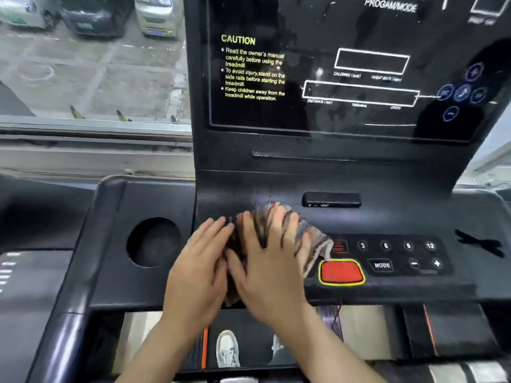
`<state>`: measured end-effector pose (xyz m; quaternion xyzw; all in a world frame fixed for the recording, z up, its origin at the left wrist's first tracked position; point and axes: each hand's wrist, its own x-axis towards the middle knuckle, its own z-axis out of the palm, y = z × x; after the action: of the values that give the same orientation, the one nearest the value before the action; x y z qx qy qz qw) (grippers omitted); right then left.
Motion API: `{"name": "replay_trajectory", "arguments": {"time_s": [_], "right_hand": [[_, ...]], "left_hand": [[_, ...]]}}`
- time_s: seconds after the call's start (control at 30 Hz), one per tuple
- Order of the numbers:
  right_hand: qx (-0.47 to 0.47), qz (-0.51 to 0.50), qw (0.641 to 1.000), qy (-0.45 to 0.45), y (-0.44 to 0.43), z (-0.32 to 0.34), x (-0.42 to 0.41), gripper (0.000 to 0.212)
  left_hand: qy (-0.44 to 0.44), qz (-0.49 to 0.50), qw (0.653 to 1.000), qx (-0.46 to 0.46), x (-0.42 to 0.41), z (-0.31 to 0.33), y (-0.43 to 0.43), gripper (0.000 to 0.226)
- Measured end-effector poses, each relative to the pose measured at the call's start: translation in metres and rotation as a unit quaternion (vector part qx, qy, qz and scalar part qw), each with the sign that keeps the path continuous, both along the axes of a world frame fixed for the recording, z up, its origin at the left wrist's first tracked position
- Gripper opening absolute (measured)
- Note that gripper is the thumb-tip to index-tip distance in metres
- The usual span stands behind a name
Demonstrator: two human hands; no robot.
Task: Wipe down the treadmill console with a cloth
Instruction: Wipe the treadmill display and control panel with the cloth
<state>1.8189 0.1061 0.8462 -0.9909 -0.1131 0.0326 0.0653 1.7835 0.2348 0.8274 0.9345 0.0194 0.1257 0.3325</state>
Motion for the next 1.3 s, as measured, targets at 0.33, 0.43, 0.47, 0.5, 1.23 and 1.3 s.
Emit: {"name": "replay_trajectory", "arguments": {"time_s": [0.33,0.43,0.47,0.5,1.23,1.3], "right_hand": [[-0.005,-0.099,0.994,-0.049,-0.148,-0.01,0.014,0.056],[0.014,-0.09,0.995,-0.052,-0.115,-0.012,0.012,0.059],[0.024,-0.029,0.998,-0.054,-0.09,-0.014,0.006,0.058],[0.039,0.033,0.997,-0.062,-0.066,-0.016,-0.001,0.058],[0.047,0.195,0.976,-0.086,-0.283,-0.023,0.061,0.053],[0.033,0.171,0.978,-0.116,-0.289,-0.016,0.105,0.054]], "left_hand": [[0.117,0.148,0.969,0.159,0.016,-0.003,-0.024,0.067],[0.138,0.179,0.957,0.183,0.02,-0.003,-0.032,0.069],[0.14,0.189,0.954,0.186,0.022,-0.004,-0.035,0.069],[0.143,0.196,0.952,0.188,0.024,-0.004,-0.037,0.068],[0.132,0.099,0.944,0.285,0.045,-0.004,-0.213,0.07],[0.129,0.106,0.944,0.284,0.045,-0.003,-0.214,0.068]]}}
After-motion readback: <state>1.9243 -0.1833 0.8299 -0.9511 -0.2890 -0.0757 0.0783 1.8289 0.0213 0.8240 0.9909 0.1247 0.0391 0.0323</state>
